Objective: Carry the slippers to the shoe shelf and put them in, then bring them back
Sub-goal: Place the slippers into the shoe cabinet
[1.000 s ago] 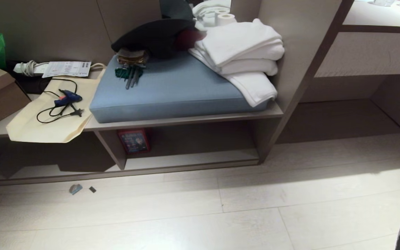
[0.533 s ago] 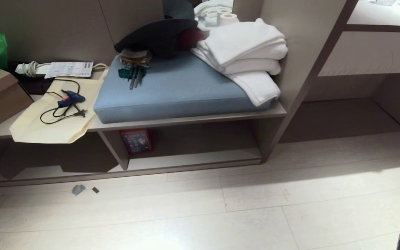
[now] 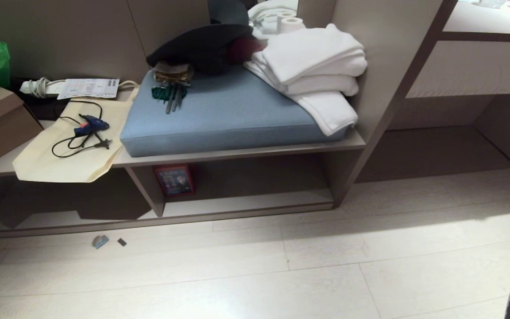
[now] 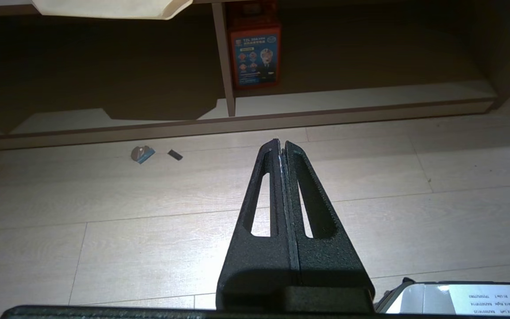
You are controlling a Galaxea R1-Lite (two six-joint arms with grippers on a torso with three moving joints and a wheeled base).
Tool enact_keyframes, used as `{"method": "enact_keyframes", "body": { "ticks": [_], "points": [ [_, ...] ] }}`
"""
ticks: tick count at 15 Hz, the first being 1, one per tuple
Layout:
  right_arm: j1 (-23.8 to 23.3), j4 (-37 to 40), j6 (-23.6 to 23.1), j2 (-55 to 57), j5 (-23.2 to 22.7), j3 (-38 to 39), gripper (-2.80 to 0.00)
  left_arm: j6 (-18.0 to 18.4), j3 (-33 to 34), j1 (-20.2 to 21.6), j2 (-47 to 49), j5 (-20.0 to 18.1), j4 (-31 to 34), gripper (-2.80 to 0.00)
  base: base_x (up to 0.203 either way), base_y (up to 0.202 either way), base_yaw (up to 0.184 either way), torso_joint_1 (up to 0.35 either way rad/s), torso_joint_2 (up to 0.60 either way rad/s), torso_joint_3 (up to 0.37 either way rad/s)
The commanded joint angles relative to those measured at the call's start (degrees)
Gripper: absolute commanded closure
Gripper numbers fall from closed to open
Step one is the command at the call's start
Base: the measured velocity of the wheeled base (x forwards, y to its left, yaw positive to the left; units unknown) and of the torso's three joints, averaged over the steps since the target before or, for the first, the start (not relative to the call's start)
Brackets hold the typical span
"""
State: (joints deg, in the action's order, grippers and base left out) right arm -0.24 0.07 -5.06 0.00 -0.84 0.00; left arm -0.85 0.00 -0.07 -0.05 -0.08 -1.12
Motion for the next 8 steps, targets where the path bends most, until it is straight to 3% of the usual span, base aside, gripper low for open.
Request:
{"method": "enact_keyframes", "body": {
  "ticks": [1, 8],
  "points": [
    [0.0, 0.0, 0.0, 0.1, 0.0, 0.0, 0.00, 0.0, 0.4, 0.0, 0.0, 0.0, 0.0, 0.00, 0.000, 0.000, 0.000, 0.000, 0.00, 0.000],
    [0.0, 0.0, 0.0, 0.1, 0.0, 0.0, 0.00, 0.0, 0.4, 0.0, 0.0, 0.0, 0.0, 0.00, 0.000, 0.000, 0.000, 0.000, 0.00, 0.000]
  ]
}}
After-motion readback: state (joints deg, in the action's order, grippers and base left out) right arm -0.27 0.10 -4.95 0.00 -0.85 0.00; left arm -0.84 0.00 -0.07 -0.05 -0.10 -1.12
